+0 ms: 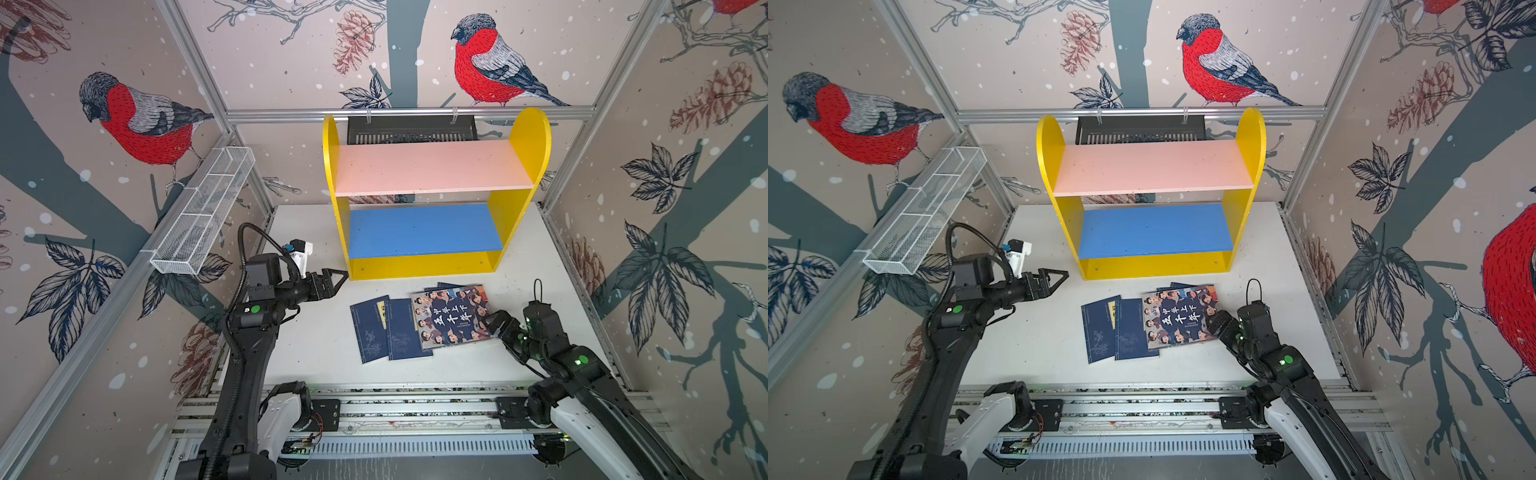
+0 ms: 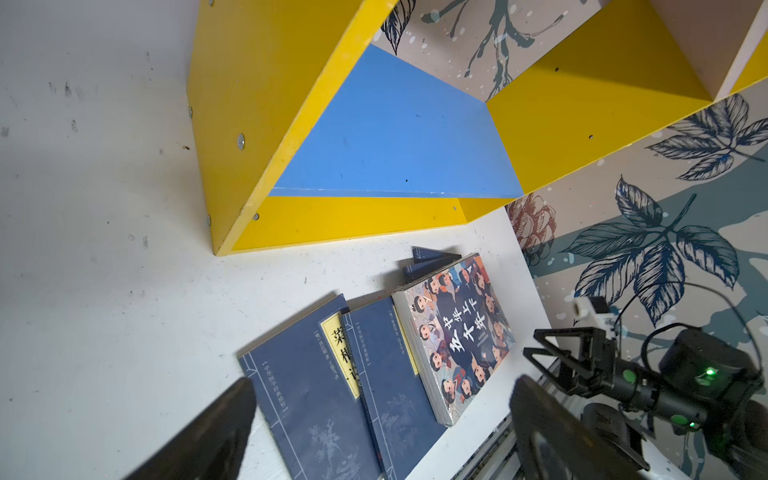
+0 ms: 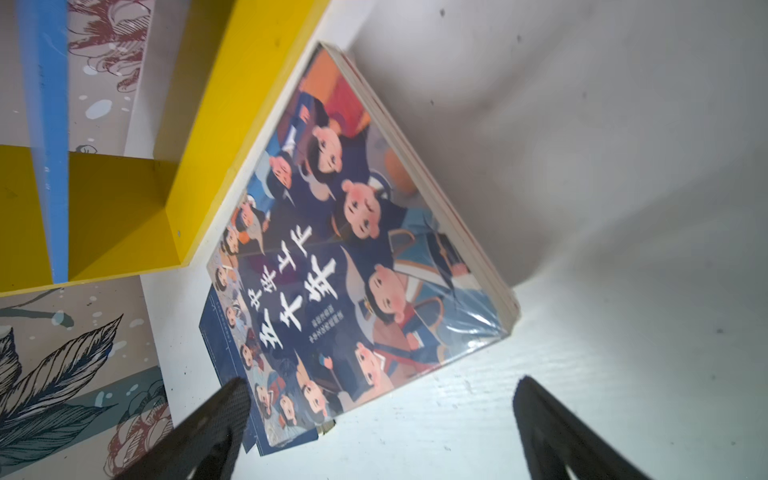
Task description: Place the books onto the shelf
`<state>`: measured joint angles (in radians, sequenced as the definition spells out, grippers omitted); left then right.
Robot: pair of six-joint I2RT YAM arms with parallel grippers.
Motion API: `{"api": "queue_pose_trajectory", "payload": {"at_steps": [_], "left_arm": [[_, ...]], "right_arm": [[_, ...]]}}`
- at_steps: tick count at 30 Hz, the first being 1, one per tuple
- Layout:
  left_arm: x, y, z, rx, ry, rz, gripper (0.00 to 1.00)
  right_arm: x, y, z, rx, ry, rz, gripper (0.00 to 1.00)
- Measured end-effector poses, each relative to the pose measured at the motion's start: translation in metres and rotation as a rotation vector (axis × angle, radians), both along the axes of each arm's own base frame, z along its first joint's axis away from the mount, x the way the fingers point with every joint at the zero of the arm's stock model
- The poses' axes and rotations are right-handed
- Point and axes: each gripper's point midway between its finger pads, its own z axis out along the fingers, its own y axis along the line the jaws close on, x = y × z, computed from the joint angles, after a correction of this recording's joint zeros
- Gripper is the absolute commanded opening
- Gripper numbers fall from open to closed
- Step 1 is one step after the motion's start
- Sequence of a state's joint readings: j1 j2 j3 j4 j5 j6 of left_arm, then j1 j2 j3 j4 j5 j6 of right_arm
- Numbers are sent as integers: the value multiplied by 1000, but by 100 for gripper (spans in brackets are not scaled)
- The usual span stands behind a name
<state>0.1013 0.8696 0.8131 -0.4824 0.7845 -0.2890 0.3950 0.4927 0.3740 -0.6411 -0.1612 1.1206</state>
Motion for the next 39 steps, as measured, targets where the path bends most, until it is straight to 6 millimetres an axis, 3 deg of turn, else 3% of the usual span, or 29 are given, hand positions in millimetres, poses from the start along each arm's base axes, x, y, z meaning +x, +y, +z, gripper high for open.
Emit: {"api": "queue_pose_trajectory", "payload": {"at_steps": [7, 12, 17, 24, 33, 39], "left_arm": [[-4, -8, 22, -44, -116, 0, 96], [-2, -12, 10, -68, -60, -19, 94], [-1, -13, 2, -74, -33, -26, 94], [-2, -16, 9, -79, -63, -43, 94], [-3, -16, 5, -78, -63, -44, 94], [-2, -16, 3, -80, -60, -44, 94]], "right_arm": [[-12, 6, -24, 65, 64, -14, 100], [-15, 11, -38, 105, 92, -24, 100], [-8, 15, -40, 157, 68, -50, 100], [5, 23, -33, 263, -7, -85, 100], [27, 28, 5, 443, -194, -143, 95], [32, 22, 8, 438, -221, -178, 97]]}}
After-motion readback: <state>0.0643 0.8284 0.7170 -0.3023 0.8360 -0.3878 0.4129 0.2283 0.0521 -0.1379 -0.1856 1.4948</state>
